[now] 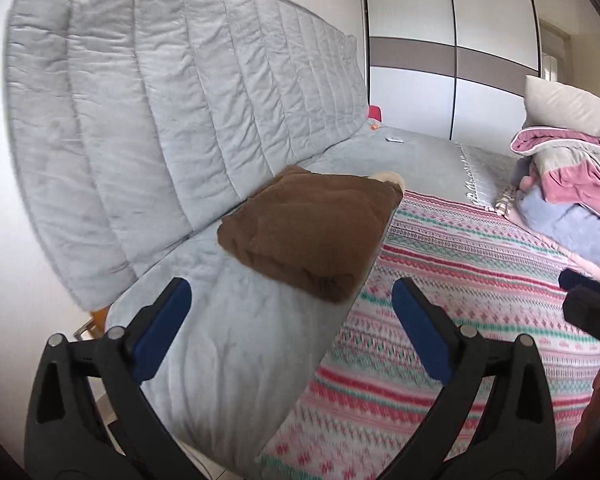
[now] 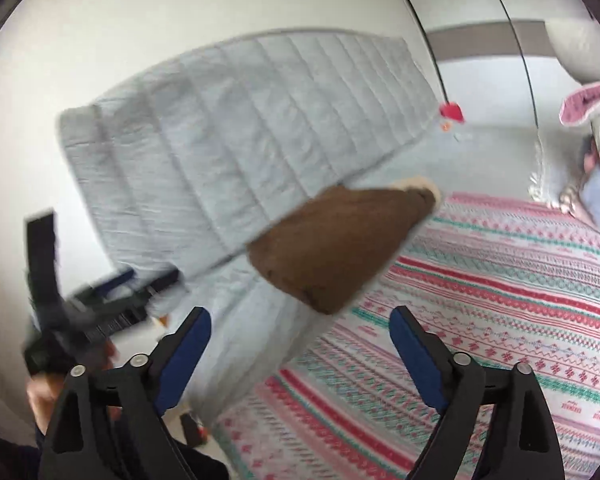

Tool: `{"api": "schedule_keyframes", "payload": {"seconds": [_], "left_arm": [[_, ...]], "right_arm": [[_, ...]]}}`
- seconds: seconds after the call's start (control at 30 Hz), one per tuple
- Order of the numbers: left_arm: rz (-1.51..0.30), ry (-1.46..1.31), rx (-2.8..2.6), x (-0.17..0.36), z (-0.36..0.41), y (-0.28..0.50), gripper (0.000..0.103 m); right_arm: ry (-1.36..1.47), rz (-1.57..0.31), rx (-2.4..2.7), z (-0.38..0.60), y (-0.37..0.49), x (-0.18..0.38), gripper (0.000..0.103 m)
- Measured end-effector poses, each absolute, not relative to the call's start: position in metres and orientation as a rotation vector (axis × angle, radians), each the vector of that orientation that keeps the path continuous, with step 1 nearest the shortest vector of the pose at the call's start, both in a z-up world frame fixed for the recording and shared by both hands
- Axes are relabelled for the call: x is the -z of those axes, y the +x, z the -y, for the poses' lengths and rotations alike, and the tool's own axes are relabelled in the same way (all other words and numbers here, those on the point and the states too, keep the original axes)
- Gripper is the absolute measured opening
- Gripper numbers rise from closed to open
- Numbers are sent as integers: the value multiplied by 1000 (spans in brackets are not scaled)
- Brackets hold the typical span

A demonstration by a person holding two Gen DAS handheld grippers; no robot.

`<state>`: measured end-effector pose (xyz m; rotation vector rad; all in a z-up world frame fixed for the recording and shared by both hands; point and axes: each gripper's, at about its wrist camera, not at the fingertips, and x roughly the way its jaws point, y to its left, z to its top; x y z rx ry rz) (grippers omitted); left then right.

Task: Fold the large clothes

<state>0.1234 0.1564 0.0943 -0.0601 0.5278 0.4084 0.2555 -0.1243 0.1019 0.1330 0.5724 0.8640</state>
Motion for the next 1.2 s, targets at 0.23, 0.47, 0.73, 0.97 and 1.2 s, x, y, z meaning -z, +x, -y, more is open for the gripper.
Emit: {"api": "schedule_keyframes", "payload": {"seconds": [0.23,0.47,0.73,0.97,1.2], "left_arm": [[-430,8,-474,-98,-131,71,101],[-401,33,-472,-97,-117,48,102],[-429,50,-461,-82,-107,48,102],[-421,22,-479,-81,-115,43,102],[-447,-17,-451,-79,-127,43,102]], "right_arm": [[-13,-540,-877,109,199,-88,99],[-59,-486,-796,100,180,-84,99],[-56,-507,-754,100,185,-75,101],[-68,-496,-733,95,183,-71,101],[-61,-493,-708,88,179,-69,101]]}}
